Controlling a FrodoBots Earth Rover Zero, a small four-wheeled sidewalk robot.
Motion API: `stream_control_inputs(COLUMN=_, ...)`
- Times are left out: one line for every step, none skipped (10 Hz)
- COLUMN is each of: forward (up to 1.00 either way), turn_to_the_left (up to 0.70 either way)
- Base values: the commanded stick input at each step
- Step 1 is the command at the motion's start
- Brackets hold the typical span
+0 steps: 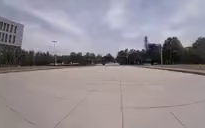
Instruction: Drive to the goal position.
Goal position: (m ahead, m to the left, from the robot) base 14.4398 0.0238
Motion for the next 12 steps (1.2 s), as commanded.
stream_control_inputs(forward=1.00, turn_to_the_left=-0.16)
stream_control_inputs(forward=1.00, turn_to_the_left=-0.03)
stream_control_inputs(forward=1.00, turn_to_the_left=0.00)
stream_control_inputs(forward=1.00, turn_to_the_left=0.00)
stream_control_inputs(forward=1.00, turn_to_the_left=0.00)
stream_control_inputs(forward=1.00, turn_to_the_left=0.00)
stream_control_inputs(forward=1.00, turn_to_the_left=0.00)
stream_control_inputs(forward=1.00, turn_to_the_left=0.00)
stream_control_inputs(forward=1.00, turn_to_the_left=0.00)
stream_control_inputs(forward=1.00, turn_to_the_left=0.00)
stream_control_inputs(forward=1.00, turn_to_the_left=0.00)
stream_control_inputs(forward=1.00, turn_to_the_left=0.00)
